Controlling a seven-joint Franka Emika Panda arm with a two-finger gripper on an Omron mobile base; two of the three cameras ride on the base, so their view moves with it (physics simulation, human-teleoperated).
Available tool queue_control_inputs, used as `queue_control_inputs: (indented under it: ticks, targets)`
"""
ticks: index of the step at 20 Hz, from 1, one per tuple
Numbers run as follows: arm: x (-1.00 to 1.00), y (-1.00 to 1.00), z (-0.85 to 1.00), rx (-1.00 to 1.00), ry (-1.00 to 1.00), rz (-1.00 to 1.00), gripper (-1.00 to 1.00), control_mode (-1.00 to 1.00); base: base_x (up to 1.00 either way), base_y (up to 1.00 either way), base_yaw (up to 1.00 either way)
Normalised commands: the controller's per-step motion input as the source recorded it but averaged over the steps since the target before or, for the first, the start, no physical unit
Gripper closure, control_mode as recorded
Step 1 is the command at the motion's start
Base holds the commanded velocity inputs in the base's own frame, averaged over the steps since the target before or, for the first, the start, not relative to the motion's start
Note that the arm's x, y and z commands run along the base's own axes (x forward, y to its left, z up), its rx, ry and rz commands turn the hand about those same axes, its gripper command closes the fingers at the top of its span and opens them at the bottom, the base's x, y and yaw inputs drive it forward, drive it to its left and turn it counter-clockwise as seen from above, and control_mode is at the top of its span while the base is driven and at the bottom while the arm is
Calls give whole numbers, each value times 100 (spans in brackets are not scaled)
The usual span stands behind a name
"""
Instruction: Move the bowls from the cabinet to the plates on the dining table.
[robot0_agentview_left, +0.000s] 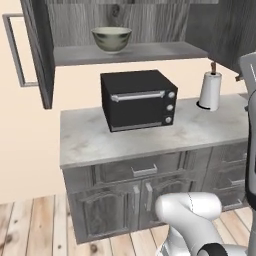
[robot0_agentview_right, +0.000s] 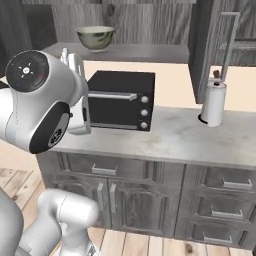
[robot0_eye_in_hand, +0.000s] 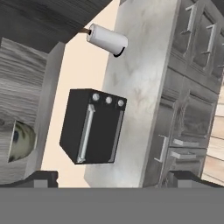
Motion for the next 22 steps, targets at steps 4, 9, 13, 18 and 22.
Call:
queue_control_inputs:
  ticks: [4,9,13,18,22]
  targets:
    - [0,0,0,0,0,0,-100,100,58,11,0]
    - [0,0,0,0,0,0,-100,100,58,10,0]
    - [0,0,0,0,0,0,-100,100,53,10,0]
    - [0,0,0,0,0,0,-100,100,50,10,0]
    - [0,0,0,0,0,0,-100,100,43,11,0]
